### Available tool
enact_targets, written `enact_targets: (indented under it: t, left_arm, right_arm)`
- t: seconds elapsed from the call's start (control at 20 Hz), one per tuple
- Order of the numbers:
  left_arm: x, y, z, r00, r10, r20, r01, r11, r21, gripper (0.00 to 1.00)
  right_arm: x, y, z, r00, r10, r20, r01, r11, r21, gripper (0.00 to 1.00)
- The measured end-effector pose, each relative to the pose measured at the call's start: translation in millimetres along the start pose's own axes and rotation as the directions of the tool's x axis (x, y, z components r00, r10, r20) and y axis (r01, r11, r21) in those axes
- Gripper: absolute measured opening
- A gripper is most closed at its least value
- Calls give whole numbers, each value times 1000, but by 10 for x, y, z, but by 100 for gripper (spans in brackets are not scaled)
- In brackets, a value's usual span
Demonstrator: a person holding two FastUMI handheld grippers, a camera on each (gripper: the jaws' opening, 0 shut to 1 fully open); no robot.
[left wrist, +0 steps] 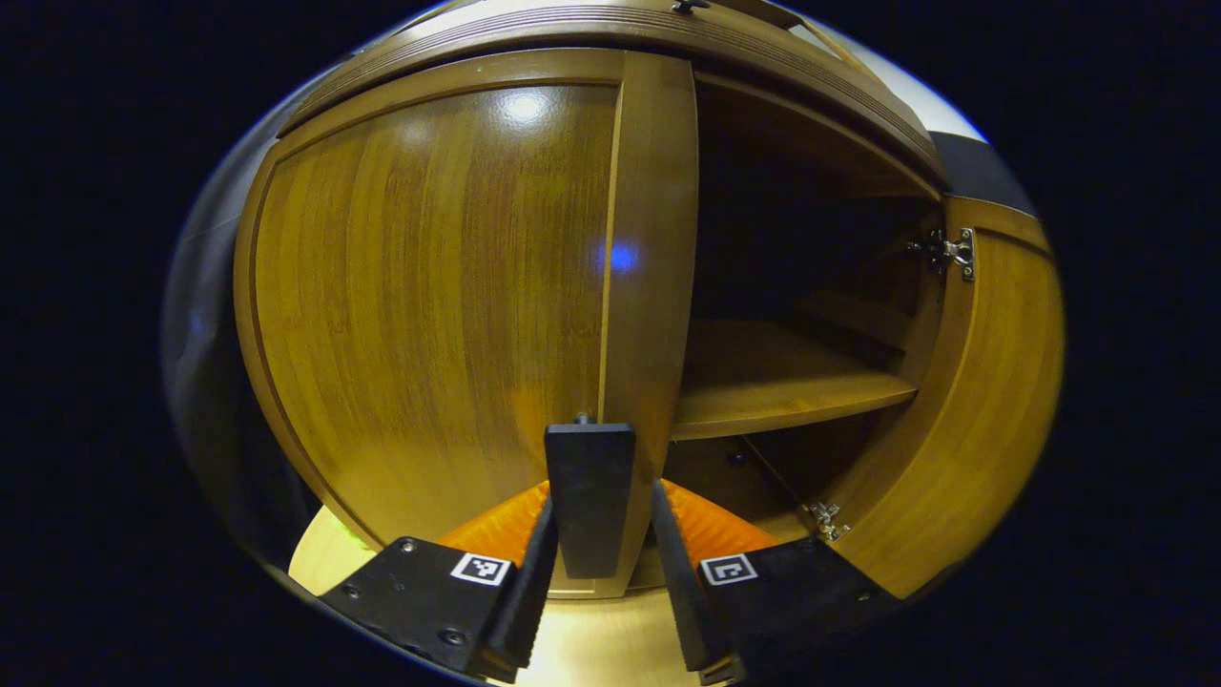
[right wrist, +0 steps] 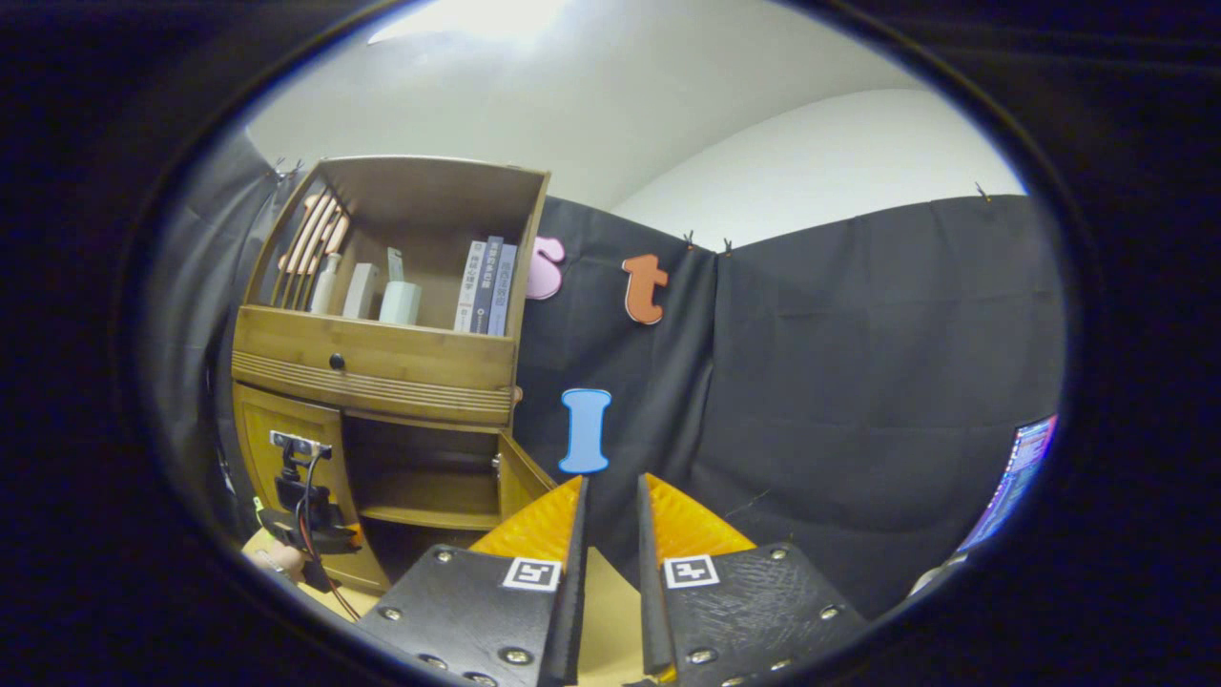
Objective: Open the right door of the double-door shoe cabinet with the right hand, and open the left door with the left hand.
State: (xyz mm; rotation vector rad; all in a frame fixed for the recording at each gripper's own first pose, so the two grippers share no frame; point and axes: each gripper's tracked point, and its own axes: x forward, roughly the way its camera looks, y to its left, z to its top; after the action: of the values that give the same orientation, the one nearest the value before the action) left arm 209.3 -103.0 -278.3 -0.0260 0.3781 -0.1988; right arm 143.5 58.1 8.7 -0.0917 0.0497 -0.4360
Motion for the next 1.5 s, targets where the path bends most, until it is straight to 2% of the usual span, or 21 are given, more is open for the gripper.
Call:
enact_targets:
  t: [0.15, 0.2, 0.25, 0.3, 0.4, 0.55, 0.6, 0.65, 0.95, 1.0, 1.15, 1.2, 1.3, 1.35, 1.45, 1.5]
  left_arm:
    - [8, 35, 25, 1000, 9, 10, -9, 1000, -14, 39]
    - [11, 34, 1, 1000, 9, 12, -9, 1000, -14, 41]
    - [7, 36, 10, 1000, 9, 11, -9, 1000, 0, 36]
    - [5, 55, -3, 1000, 13, 11, -13, 1000, 15, 39]
    - [0, 61, -4, 1000, 20, 12, -20, 1000, 18, 33]
    - [-16, 60, 1, 1000, 22, 14, -23, 999, 23, 32]
    - [-10, 59, 2, 1000, 20, 18, -21, 999, 27, 31]
    - [-6, 60, 10, 1000, 17, 21, -18, 999, 28, 31]
    - [4, 48, 24, 1000, -6, 24, 6, 1000, 21, 30]
    - [3, 46, 10, 1000, -7, 24, 7, 1000, 18, 27]
    - [5, 48, 16, 1000, -5, 26, 4, 1000, 10, 30]
    - [-1, 56, 22, 1000, -6, 26, 6, 1000, 6, 27]
    - [-7, 48, 29, 1000, -7, 24, 7, 1000, 0, 28]
    - [-9, 50, 30, 1000, -4, 23, 4, 1000, -3, 28]
    - [4, 59, 28, 1000, 2, 22, -2, 1000, -10, 28]
    - [4, 63, 23, 1000, 5, 21, -4, 1000, -15, 28]
  right_arm:
    - [-1, -39, -19, 1000, -4, 2, 4, 1000, 12, 31]
    - [-11, -71, -29, 1000, -6, 2, 6, 1000, 15, 28]
    - [-24, -89, -45, 1000, -5, -2, 5, 1000, 18, 28]
    - [-43, -96, -61, 1000, -4, -6, 4, 1000, 20, 28]
    - [-50, -111, -76, 1000, -1, -9, 1, 1000, 22, 28]
    - [-45, -115, -93, 1000, 11, -12, -10, 1000, 27, 28]
    - [-35, -95, -90, 1000, 17, -12, -17, 999, 29, 31]
    - [-29, -73, -87, 1000, 25, -12, -25, 999, 31, 28]
    - [-38, 133, -123, 995, 96, -14, -96, 995, 34, 28]
    - [-40, 176, -127, 994, 110, -16, -109, 993, 34, 24]
    - [-37, 324, -126, 988, 151, -19, -150, 988, 37, 35]
    - [-38, 362, -126, 987, 162, -20, -161, 986, 40, 35]
    - [-57, 454, -112, 982, 188, -19, -187, 981, 53, 38]
    - [-48, 492, -111, 980, 197, -18, -196, 979, 57, 48]
    - [-54, 576, -119, 976, 216, -18, -214, 975, 60, 46]
    - [-57, 640, -124, 973, 228, -20, -227, 972, 63, 50]
